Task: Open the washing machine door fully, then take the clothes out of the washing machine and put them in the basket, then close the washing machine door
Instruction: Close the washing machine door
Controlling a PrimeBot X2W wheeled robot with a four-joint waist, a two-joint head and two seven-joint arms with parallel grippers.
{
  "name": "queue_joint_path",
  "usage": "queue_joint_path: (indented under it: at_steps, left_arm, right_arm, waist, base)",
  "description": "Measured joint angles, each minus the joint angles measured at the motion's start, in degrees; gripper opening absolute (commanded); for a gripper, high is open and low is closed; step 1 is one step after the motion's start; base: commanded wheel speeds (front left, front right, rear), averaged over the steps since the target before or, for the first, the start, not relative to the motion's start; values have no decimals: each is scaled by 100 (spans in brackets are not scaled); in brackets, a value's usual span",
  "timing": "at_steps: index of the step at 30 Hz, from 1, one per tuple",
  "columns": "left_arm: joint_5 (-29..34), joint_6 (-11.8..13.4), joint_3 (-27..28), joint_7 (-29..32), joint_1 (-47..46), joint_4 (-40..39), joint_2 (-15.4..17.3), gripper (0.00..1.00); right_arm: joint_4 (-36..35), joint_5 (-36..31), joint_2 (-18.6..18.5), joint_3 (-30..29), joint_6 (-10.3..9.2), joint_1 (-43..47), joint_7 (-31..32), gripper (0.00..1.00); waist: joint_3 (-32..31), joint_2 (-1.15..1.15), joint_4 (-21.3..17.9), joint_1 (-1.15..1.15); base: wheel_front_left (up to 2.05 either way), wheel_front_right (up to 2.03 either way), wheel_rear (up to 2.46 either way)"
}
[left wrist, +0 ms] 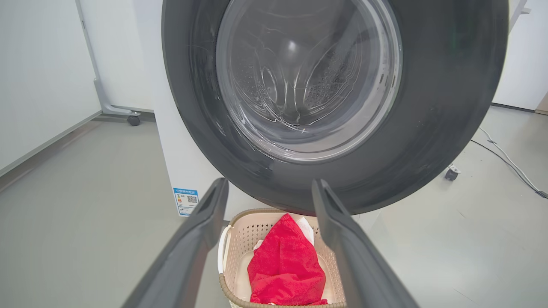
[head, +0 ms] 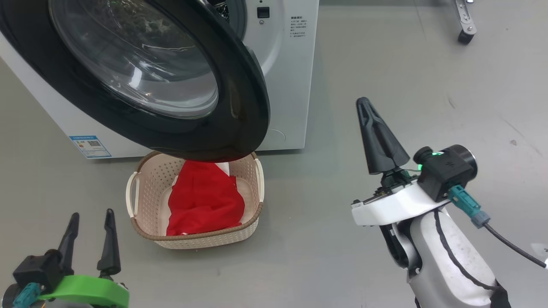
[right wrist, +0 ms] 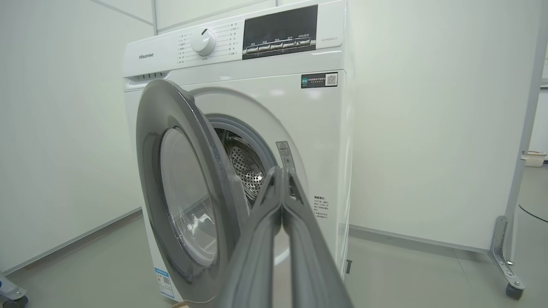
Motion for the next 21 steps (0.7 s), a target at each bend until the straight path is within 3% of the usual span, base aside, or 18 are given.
queue_joint_path:
  at_steps: [7, 14, 21]
  left_arm:
    - [52, 0, -281, 0, -9, 1, -37, 100]
    - [133, 0, -576, 0, -21, -4, -68, 100]
    - [125, 0, -784, 0, -80, -18, -91, 100]
  right_arm:
    - [120, -250, -8, 677, 100, -215, 0, 0]
    - [889, -445, -140, 1504, 110, -395, 1, 0]
    - [1501, -510, -339, 1905, 118, -846, 220, 0]
  waist:
    - [9, 0, 208, 0]
    - [60, 0, 551, 0]
    - [194, 0, 945, 0]
  base:
    - [0, 0, 0]
    - [0, 0, 0]
    - [0, 0, 0]
